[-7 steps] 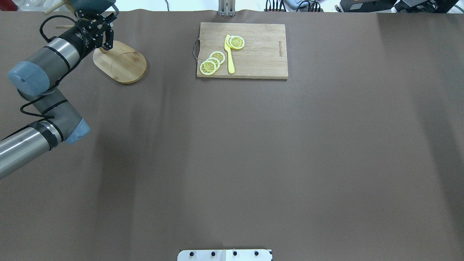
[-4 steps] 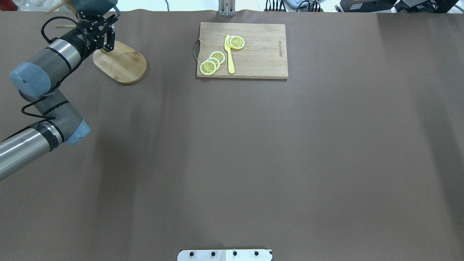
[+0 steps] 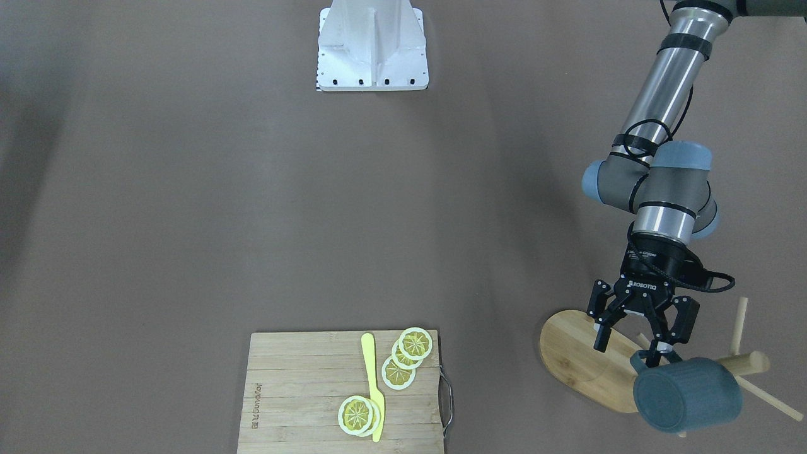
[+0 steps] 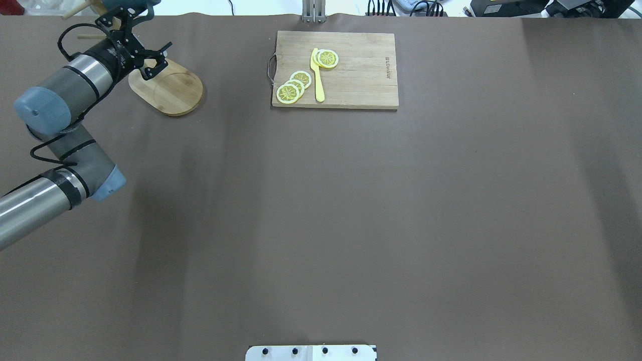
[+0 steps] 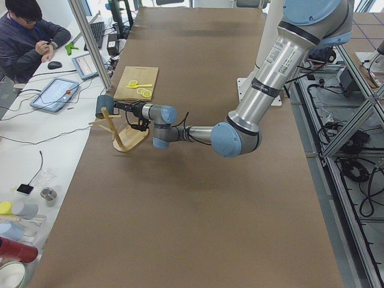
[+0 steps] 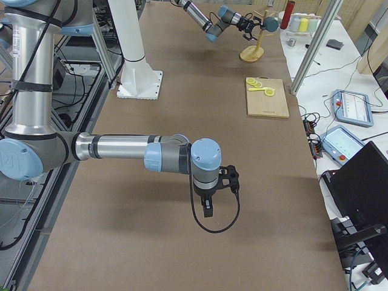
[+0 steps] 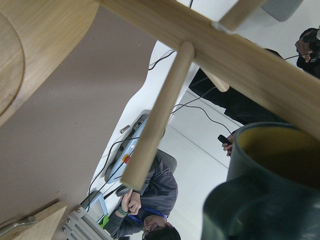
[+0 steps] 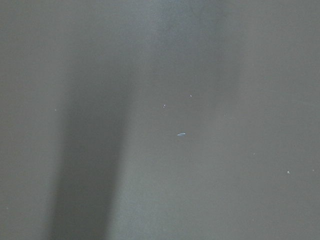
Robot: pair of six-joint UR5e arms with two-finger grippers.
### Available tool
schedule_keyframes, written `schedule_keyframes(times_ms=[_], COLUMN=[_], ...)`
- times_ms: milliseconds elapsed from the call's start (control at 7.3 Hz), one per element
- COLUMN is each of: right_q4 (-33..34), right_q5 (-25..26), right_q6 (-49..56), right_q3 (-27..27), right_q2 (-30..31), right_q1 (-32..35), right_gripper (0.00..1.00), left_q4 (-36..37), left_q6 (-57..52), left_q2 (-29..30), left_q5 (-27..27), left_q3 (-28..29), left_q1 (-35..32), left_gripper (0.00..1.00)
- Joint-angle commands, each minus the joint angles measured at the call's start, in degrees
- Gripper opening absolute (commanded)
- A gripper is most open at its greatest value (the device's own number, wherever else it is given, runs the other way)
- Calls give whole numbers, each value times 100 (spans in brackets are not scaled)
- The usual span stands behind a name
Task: Hang cup on storage rack
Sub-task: 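Hook the mug handle over the rack peg with the left gripper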
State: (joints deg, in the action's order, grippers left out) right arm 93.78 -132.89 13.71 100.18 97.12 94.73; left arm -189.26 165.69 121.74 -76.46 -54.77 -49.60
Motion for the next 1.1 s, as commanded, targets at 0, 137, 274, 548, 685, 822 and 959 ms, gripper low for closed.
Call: schedule_keyframes(times_ms=[0, 137, 274, 548, 685, 822, 959], right_q4=[0, 0, 0, 0, 0, 0, 0], right_q5=[0, 0, -9, 0, -9, 0, -9], right_q6=[0, 0, 0, 0, 0, -9, -9], right_q3=[1, -7, 1, 1, 1, -7, 1], right_q2=[0, 0, 9, 9, 9, 9, 17], right_q1=[2, 2, 2, 2, 2, 2, 2], right_gripper=[100, 100, 100, 100, 100, 100, 100], left_q4=[-127, -337, -557, -621, -629, -621, -621], left_q6=[-10, -19, -27, -158, -194, -195, -203], left_q2=[-27, -167, -298, -562, -607, -590, -590], left_q5=[-36, -45, -45, -45, -45, -53, -62], left_q3=[-69, -104, -174, -568, -701, -702, -737], left_q1=[12, 38, 116, 196, 205, 205, 205], left_gripper=[99, 99, 99, 99, 99, 99, 99])
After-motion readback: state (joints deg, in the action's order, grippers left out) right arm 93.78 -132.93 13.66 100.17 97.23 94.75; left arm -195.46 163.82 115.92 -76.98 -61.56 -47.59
